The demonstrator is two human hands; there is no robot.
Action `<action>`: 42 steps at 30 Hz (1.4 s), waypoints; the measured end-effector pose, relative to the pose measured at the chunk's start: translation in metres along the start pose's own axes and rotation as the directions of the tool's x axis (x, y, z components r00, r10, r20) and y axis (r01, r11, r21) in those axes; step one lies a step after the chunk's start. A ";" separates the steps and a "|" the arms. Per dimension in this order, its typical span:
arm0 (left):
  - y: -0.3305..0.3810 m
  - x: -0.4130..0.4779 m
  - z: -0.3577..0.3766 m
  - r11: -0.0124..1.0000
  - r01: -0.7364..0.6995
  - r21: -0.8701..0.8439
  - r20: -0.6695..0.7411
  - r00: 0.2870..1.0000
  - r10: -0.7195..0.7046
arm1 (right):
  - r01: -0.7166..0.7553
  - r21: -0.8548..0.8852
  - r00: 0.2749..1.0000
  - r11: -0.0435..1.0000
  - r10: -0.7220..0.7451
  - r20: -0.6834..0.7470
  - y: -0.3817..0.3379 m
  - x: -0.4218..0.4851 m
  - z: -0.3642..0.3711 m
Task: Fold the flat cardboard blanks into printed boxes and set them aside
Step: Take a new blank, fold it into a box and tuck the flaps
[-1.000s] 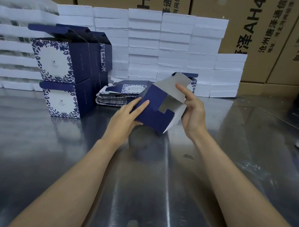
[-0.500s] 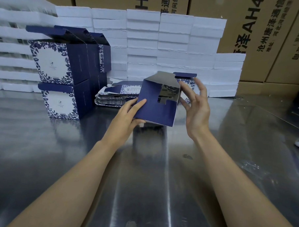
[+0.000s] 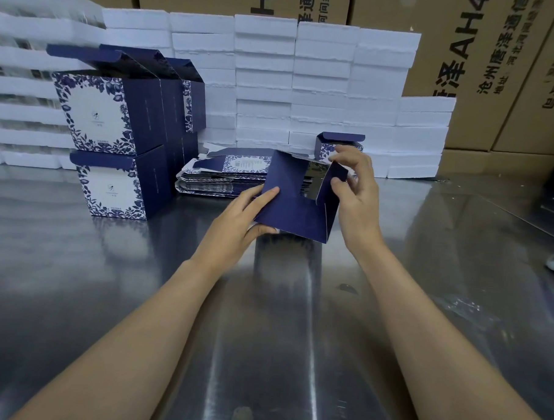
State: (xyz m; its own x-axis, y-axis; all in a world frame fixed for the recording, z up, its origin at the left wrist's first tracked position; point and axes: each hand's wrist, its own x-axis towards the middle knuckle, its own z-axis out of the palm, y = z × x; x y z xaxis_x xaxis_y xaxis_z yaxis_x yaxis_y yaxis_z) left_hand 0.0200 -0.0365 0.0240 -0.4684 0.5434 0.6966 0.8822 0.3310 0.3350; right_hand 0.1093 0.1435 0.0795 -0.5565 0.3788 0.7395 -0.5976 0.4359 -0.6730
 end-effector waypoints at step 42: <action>0.012 0.000 0.003 0.998 -0.048 0.039 -0.051 0.997 0.050 | 0.149 -0.470 0.988 0.870 -0.112 0.105 0.013 -0.003 0.000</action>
State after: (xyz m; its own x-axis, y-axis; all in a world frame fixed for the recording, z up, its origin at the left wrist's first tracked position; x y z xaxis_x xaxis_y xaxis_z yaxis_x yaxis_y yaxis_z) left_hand 0.0304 -0.0308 0.0261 -0.4208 0.5190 0.7440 0.9010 0.3348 0.2760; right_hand 0.1033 0.1474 0.0686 -0.5433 0.2398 0.8046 -0.3317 0.8191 -0.4681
